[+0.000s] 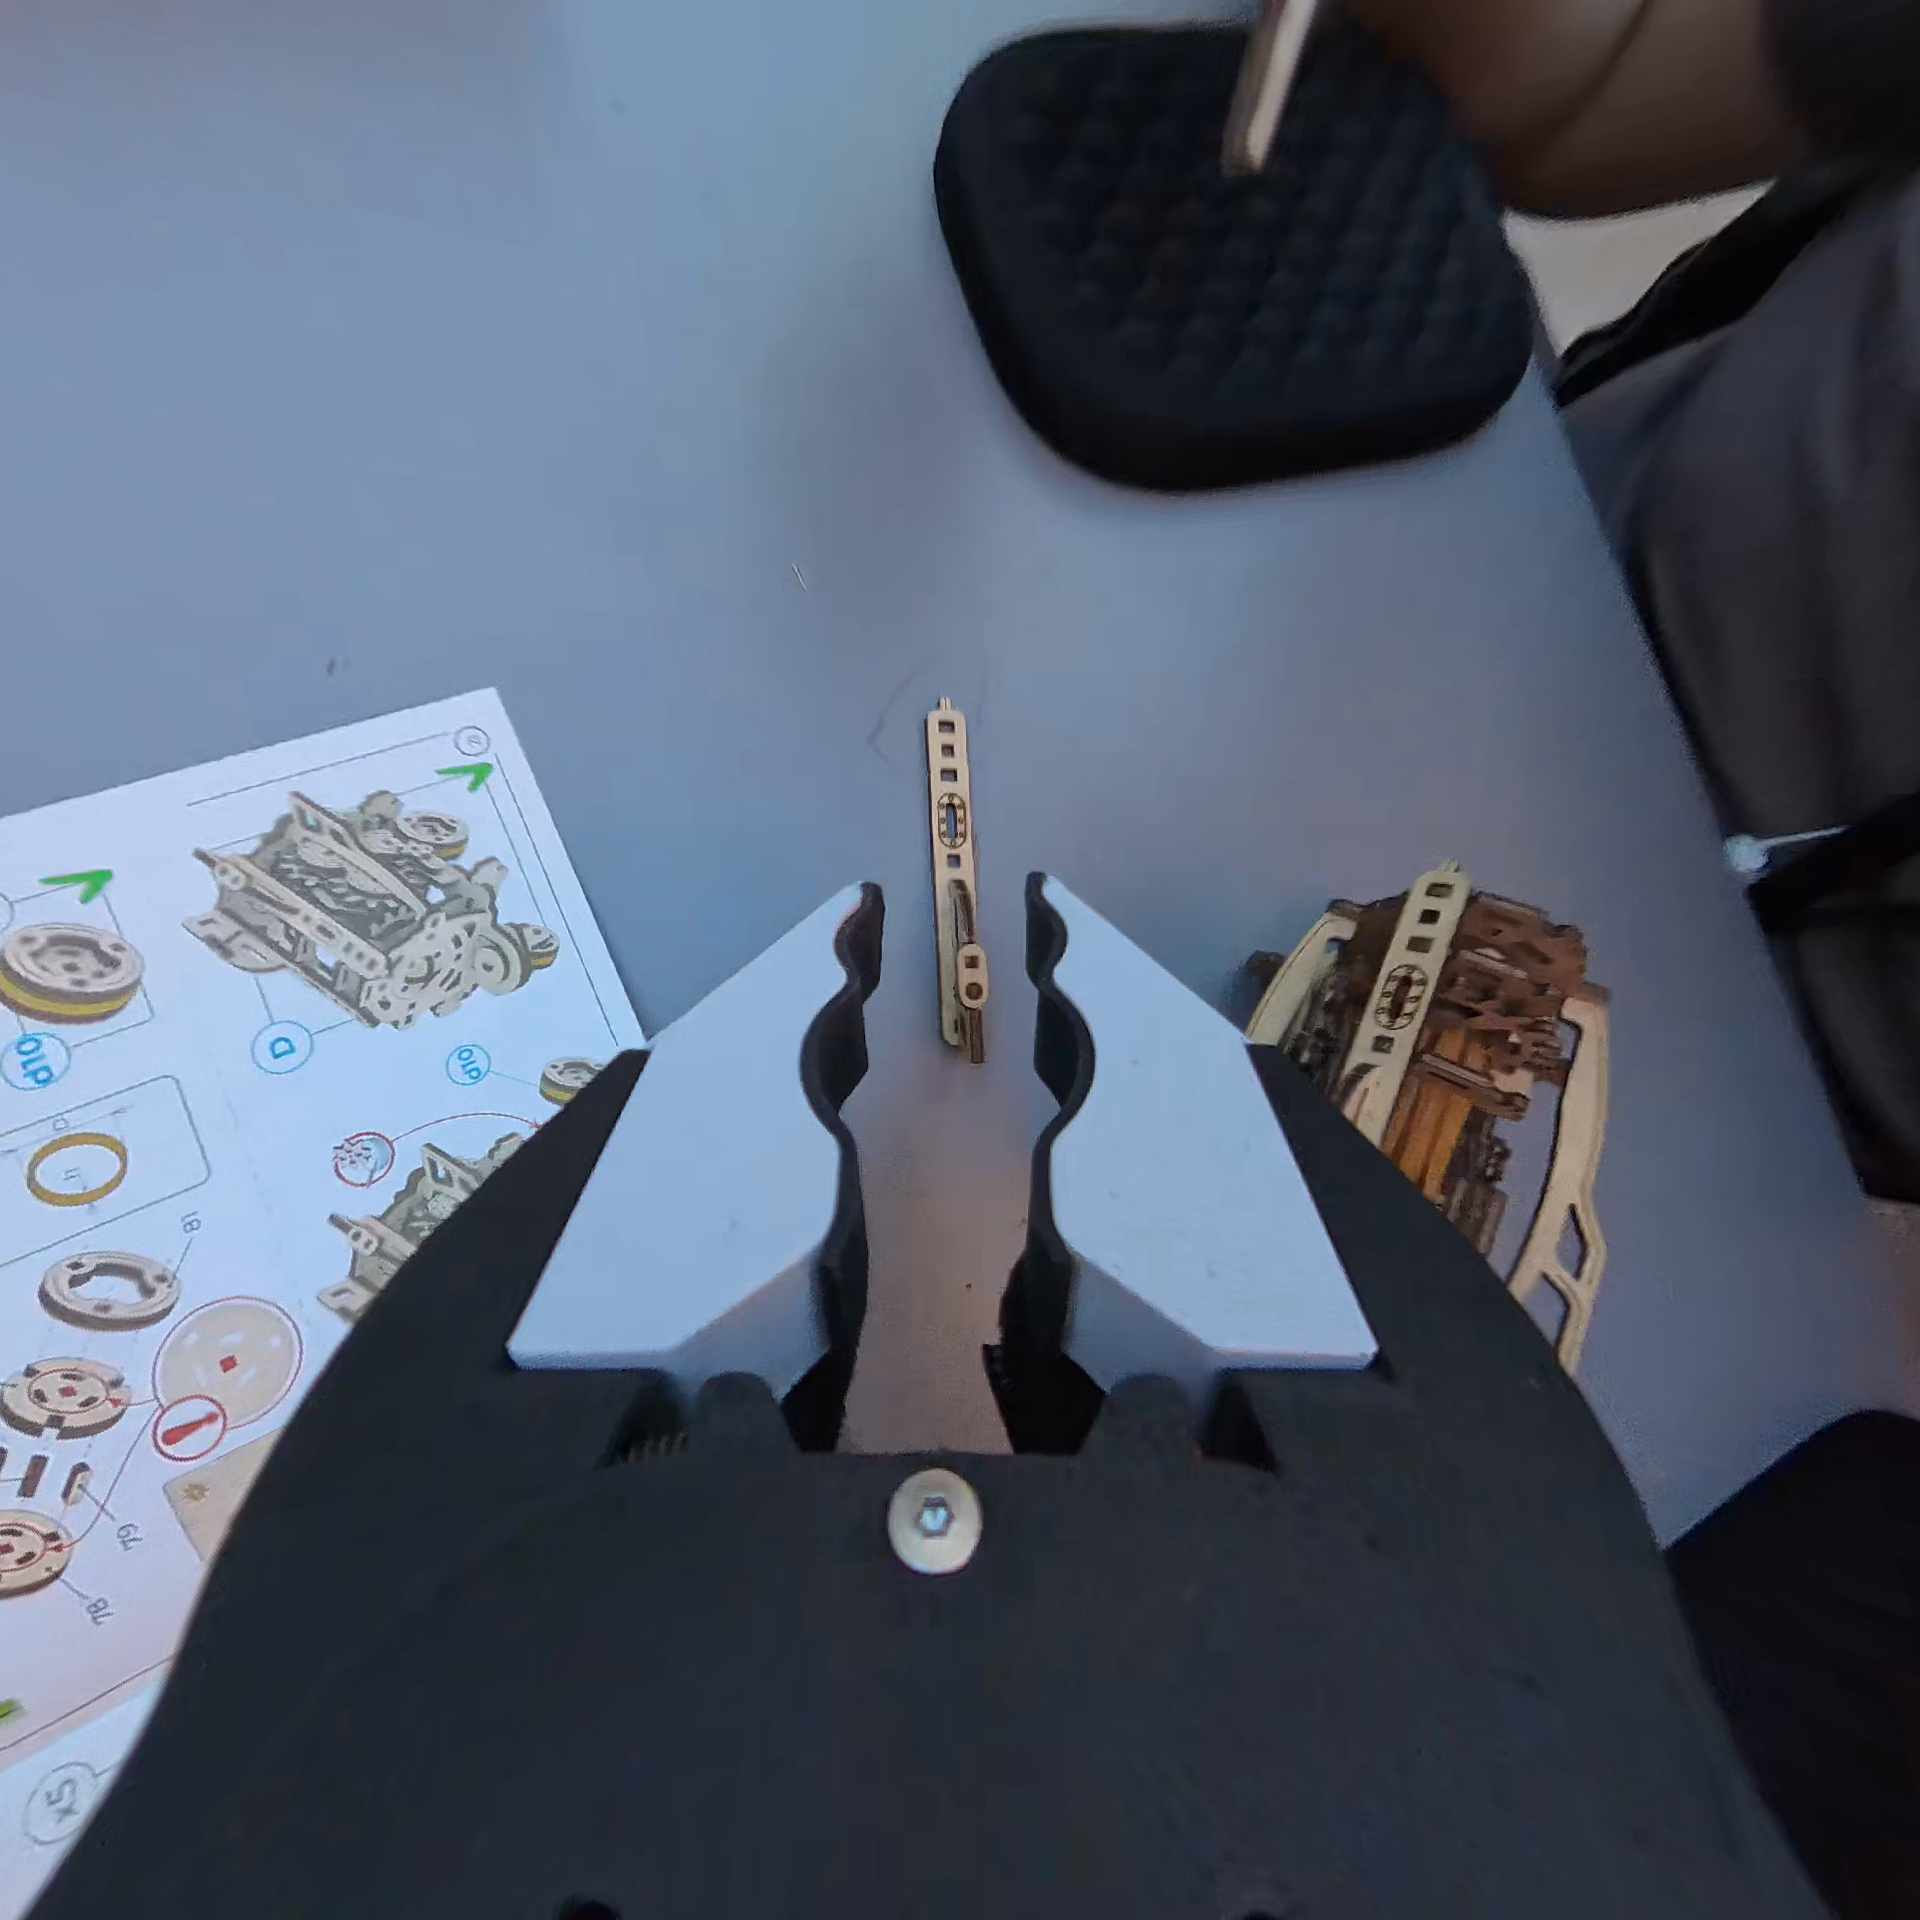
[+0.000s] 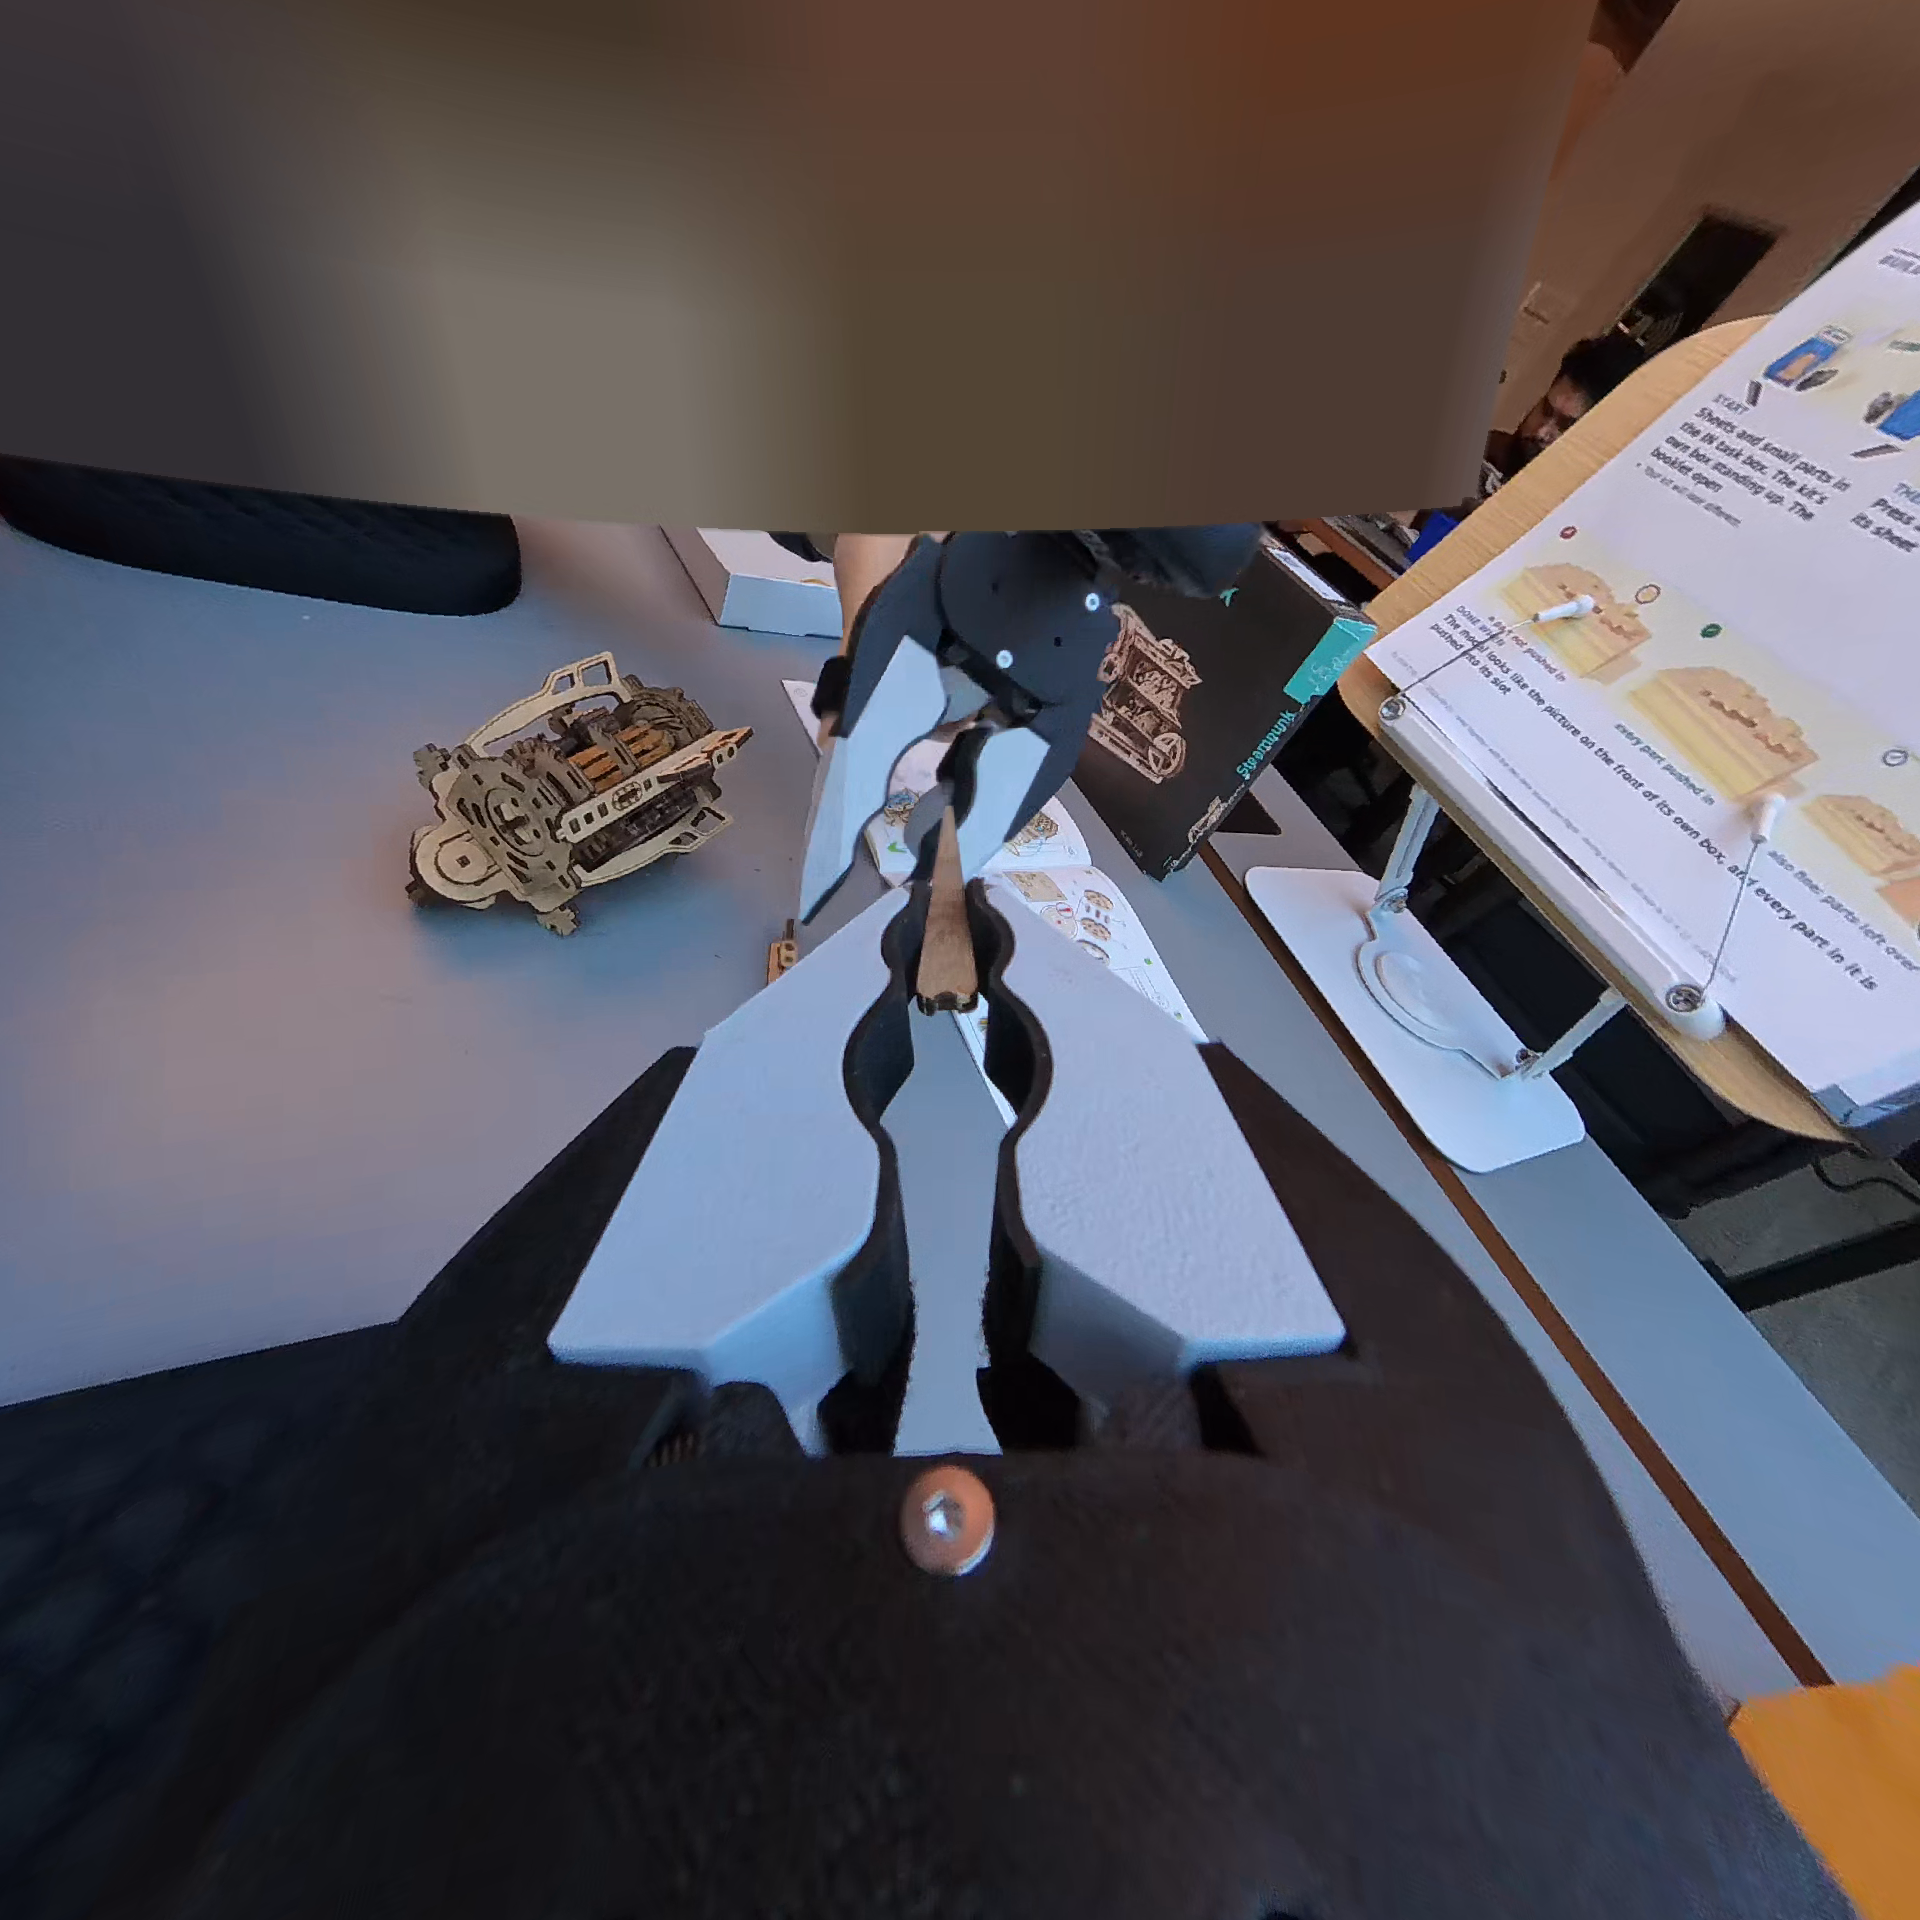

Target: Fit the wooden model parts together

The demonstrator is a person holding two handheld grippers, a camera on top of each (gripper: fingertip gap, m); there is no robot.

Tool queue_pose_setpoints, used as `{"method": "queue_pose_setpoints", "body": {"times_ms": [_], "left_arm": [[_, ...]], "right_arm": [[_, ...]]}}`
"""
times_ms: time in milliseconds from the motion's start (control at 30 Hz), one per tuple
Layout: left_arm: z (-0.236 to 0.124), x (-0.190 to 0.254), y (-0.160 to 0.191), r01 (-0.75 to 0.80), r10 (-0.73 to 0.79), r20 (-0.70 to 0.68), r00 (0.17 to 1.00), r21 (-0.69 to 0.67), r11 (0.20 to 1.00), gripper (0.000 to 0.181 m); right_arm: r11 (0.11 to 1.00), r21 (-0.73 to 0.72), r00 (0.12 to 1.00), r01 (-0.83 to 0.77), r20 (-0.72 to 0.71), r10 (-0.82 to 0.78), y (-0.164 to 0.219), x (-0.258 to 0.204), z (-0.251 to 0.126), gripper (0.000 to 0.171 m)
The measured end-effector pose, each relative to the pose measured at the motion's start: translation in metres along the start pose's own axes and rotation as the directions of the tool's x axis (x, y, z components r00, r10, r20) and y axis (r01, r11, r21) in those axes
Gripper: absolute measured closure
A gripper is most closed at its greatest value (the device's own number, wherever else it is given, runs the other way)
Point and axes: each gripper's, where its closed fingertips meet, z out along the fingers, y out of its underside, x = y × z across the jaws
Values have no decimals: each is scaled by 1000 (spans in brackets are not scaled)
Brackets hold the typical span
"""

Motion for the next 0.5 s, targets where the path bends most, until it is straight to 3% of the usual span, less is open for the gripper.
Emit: {"method": "queue_pose_setpoints", "body": {"times_ms": [167,500], "left_arm": [[27,-2,29,-62,73,42,996,-233,970,164],[23,-3,29,-11,29,82,996,-204,979,177]], "right_arm": [[1000,-13,1000,-12,-3,12,8,2,-2,165],[999,-11,998,-47,32,47,15,-1,3,165]]}}
